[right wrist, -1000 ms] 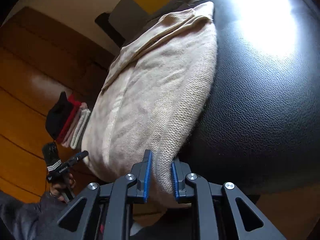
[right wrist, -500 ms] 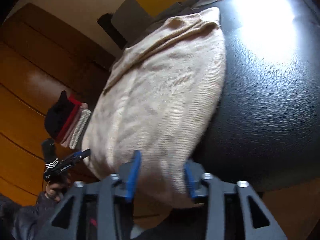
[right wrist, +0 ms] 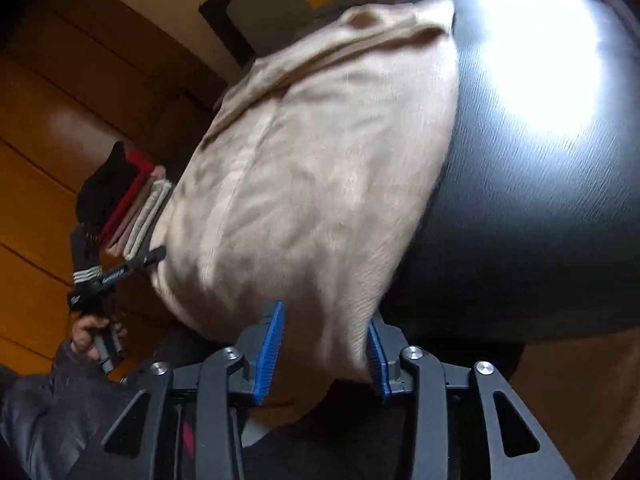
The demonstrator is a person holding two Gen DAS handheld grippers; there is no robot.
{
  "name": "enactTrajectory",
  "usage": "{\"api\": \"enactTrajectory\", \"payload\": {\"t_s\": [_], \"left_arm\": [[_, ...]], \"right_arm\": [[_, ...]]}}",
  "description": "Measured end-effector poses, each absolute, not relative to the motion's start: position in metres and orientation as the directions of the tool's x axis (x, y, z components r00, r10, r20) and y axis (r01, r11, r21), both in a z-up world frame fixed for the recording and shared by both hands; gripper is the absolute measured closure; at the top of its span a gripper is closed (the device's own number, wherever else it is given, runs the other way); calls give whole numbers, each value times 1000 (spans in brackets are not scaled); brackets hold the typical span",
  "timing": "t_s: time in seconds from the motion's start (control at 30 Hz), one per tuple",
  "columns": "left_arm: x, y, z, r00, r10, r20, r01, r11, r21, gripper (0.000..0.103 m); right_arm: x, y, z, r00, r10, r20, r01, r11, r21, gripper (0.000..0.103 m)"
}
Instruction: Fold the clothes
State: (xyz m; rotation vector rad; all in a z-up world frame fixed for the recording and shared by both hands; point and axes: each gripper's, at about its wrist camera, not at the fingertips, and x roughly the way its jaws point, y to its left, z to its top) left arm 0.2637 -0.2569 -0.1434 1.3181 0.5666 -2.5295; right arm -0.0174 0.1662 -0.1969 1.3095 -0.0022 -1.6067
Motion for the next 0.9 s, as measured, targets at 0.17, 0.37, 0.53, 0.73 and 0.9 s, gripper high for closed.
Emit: {"api": "enactTrajectory", "payload": {"t_s": [0.17, 0.37, 0.53, 0.73, 0.9], "left_arm": [[268, -264, -140, -597, 99, -796, 324, -878, -352, 92], [271, -282, -125, -665, 273, -695, 207, -826, -524, 92], [258, -300, -99, -748, 381, -544, 95, -749, -655, 93], [189, -343, -71, -819, 404, -406, 17, -691, -722, 94], [98, -395, -92, -839, 334, -428, 122, -652, -748, 94]], "right_arm": [[-18, 165, -206, 132, -668, -732, 669, -485, 563, 96], [-32, 162, -195, 201, -777, -597, 588, -392, 708, 95], [-54, 146, -187, 228, -869, -439, 474, -295, 830, 95], [-101, 108, -157, 186, -932, -312, 455, -200, 868, 95], [-176, 53, -146, 79, -935, -346, 480, -268, 835, 94]]}}
